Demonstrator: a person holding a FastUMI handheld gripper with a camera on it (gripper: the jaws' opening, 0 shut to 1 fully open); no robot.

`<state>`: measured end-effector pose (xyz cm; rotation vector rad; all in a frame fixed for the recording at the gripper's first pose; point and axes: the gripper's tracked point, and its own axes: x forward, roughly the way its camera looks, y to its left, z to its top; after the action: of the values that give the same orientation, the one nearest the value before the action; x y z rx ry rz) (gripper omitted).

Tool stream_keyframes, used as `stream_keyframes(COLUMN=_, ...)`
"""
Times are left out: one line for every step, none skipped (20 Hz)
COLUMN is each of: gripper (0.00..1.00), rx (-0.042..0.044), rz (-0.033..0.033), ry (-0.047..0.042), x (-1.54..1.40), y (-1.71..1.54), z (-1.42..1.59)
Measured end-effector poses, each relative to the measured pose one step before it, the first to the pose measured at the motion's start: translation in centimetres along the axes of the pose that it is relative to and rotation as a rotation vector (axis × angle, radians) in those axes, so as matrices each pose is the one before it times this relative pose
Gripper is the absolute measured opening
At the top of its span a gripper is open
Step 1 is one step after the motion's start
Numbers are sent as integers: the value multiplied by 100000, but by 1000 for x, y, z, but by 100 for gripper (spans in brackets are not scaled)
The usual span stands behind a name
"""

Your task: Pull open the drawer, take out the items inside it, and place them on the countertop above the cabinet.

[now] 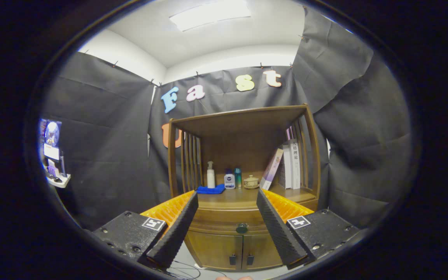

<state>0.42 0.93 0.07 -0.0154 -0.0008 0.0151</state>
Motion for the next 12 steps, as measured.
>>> stream_keyframes(gripper=99, rx=-3, rz=-103, ry=581, x=62, y=-22, z=-259)
stream_keyframes(gripper=99, rx=-168, rz=-246, ry=430, x=87, y=-40, z=-122)
stream_keyframes(gripper=99, rx=-141, rz=-150, ry=316, x=253, y=-102, z=-209)
stream_keyframes(gripper=99, rx=-228, rz=-313, ry=599, x=158, y=-124, z=-218)
stream_keyframes(gripper=99, rx=-178, rz=-61, ry=448, x=150, y=-41, z=-374)
stream_keyframes(gripper=99, rx=-113, rz=-478, ry=996, x=227, y=-119, z=-387)
stream_keyframes(gripper=99, rx=60, rz=-96, ry=862, x=253, y=-76, z=-499)
stream_keyframes(gripper=99, rx=-15, rz=-89, ry=664, x=364, y=-117, z=-450)
stream_keyframes(gripper=99, rx=-505, rz=-295, ry=1156, x=739, y=-102, z=-656)
stream_keyframes(gripper=99, rx=-830, rz=-374, ry=1298, x=562, y=-55, z=-641)
stream_keyframes(gripper=99, rx=-853, rz=-444, ry=1457, x=600, y=-118, z=-815)
stream_keyframes(gripper=99, rx=-595, rz=-37, ry=1167, x=755, y=-52, z=-615)
